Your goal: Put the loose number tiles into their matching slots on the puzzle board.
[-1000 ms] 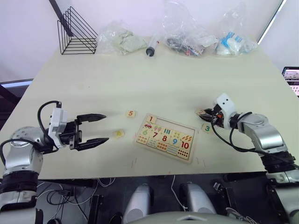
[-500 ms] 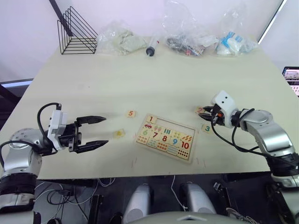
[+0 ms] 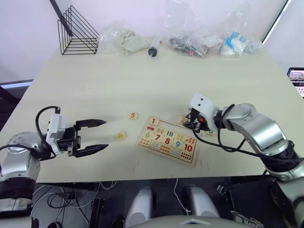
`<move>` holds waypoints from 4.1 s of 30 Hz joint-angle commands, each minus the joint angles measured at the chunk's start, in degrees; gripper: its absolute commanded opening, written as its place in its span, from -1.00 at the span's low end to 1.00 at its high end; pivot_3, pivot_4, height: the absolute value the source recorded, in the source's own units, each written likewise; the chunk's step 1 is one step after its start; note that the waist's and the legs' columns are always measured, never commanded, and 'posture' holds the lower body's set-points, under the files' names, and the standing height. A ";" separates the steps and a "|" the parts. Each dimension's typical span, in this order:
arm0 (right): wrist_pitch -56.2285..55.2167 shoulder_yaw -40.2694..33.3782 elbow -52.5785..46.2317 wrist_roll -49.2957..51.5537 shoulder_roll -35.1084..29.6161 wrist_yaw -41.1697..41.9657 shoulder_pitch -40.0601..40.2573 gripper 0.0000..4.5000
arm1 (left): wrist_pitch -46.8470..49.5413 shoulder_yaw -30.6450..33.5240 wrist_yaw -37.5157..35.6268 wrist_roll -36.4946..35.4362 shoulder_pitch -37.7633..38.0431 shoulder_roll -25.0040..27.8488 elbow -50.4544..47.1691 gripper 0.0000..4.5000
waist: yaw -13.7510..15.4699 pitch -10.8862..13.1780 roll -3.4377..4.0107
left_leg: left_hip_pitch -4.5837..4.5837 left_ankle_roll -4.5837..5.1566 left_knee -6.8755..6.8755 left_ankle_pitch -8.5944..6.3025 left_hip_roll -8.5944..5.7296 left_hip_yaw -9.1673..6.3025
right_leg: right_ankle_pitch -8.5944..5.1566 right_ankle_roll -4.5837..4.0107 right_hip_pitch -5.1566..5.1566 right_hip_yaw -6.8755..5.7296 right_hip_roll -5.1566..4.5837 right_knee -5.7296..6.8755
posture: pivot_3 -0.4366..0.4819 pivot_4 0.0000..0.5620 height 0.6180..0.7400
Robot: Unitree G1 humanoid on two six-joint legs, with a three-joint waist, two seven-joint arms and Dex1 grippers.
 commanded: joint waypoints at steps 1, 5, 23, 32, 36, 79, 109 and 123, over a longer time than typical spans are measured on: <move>5.10 1.85 0.39 1.04 2.09 -1.62 -3.84 -0.63 | -0.54 2.87 -1.76 -1.13 1.14 0.20 -1.82 1.00 | -0.27 -0.02 -0.03 | -0.13 -0.01 0.00 0.00 0.00 -0.01 | 0.01 -0.01 -0.14 0.01 0.00 0.03 | -0.05 -0.47 1.00; 11.47 1.97 2.13 2.82 6.19 -3.87 -6.81 -0.63 | -0.03 4.62 -1.76 -0.80 2.57 -0.27 -3.01 1.00 | -0.37 -0.04 -0.07 | -0.18 -0.01 -0.02 0.00 -0.01 -0.05 | 0.00 -0.01 -0.17 -0.05 -0.03 0.02 | -0.05 -0.47 1.00; 12.25 8.18 13.05 3.18 13.31 -9.13 -14.58 -0.63 | 1.73 7.85 -0.68 0.33 5.75 -2.24 -6.61 1.00 | -1.24 -0.04 -0.06 | -0.17 -0.01 -0.04 0.00 -0.04 -0.05 | 0.01 0.00 -0.19 -0.05 -0.07 0.04 | -0.05 -0.47 1.00; 10.06 9.25 16.42 2.42 15.48 -11.05 -15.15 -0.63 | 2.12 8.37 -1.12 0.98 5.68 -2.40 -6.82 1.00 | -1.22 -0.01 -0.02 | -0.16 -0.01 -0.05 0.00 -0.06 -0.05 | 0.02 0.00 -0.21 -0.05 -0.07 0.05 | -0.05 -0.47 1.00; 8.80 10.00 17.56 2.19 15.62 -11.03 -15.47 -0.63 | 2.02 8.42 -1.40 1.17 5.38 -2.30 -6.42 1.00 | -1.24 -0.01 -0.02 | -0.16 -0.01 -0.06 0.00 -0.06 -0.06 | 0.02 0.00 -0.22 -0.04 -0.07 0.05 | -0.05 -0.47 1.00; 5.48 13.04 19.67 0.93 17.53 -8.34 -16.10 -0.17 | 2.18 8.30 -1.32 1.50 6.04 -2.26 -7.15 1.00 | -1.28 0.01 0.02 | -0.16 -0.01 -0.07 0.00 -0.06 -0.04 | 0.02 0.00 -0.30 -0.03 -0.07 0.06 | -0.05 -0.47 1.00; -11.43 5.64 14.23 1.77 13.44 -4.70 -8.25 0.48 | 1.94 8.18 -1.70 2.17 5.66 -2.72 -6.55 1.00 | -1.21 -0.02 -0.04 | -0.18 -0.01 -0.07 0.00 -0.05 -0.04 | 0.02 0.00 -0.30 -0.05 -0.08 0.05 | -0.05 -0.47 1.00; -40.40 2.43 21.41 -1.35 14.91 -0.14 3.88 -0.98 | 2.19 8.06 -1.76 2.00 5.48 -1.98 -6.44 1.00 | -1.21 -0.07 -0.11 | -0.15 -0.01 -0.06 0.00 -0.05 -0.01 | 0.03 0.01 -0.27 -0.02 -0.05 0.06 | -0.05 -0.47 1.00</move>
